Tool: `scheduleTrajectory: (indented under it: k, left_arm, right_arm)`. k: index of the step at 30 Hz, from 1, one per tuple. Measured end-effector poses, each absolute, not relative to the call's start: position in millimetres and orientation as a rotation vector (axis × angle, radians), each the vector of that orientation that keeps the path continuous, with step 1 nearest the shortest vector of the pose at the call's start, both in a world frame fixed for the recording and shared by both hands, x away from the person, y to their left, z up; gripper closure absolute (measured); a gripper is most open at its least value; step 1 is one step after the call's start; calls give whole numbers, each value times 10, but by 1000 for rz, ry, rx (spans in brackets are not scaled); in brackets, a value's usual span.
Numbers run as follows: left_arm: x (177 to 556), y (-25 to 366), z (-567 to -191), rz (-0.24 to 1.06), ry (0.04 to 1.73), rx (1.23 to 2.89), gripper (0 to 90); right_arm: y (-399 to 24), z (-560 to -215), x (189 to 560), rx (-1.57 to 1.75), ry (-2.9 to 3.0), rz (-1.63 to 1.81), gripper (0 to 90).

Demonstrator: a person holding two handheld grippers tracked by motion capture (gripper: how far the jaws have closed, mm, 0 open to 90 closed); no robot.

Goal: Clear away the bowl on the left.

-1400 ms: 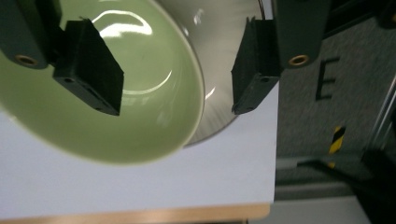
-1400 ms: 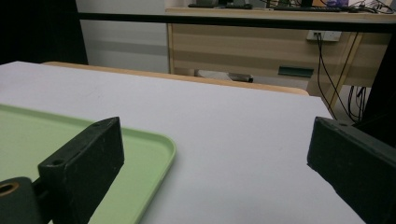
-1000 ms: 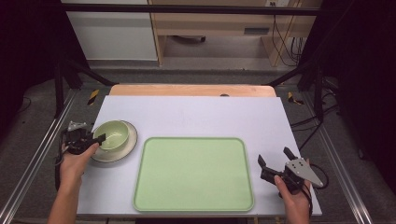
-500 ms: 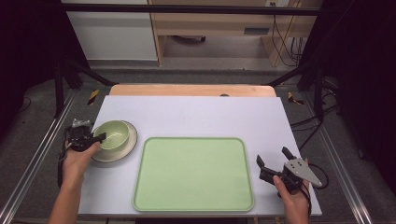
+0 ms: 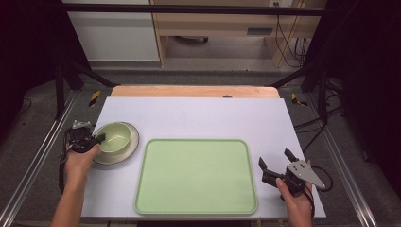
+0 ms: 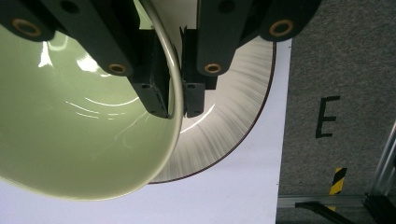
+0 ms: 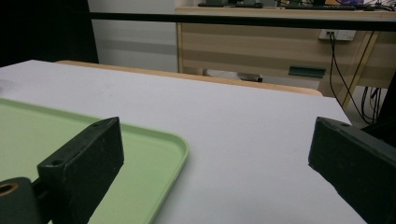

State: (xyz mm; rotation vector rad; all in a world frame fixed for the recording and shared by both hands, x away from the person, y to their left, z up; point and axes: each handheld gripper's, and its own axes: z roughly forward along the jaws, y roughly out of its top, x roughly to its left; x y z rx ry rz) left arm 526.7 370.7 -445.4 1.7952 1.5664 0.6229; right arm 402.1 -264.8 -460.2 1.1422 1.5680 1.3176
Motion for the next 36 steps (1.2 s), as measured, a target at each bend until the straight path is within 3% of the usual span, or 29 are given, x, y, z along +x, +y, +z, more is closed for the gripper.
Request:
scheduleTrajectory:
  k: [36]
  left_arm:
    - [5140, 3792, -4312, 475, 1545, 1630, 824]
  right_arm:
    - [-2653, -4613, 4033, 1150, 1567, 1320, 37]
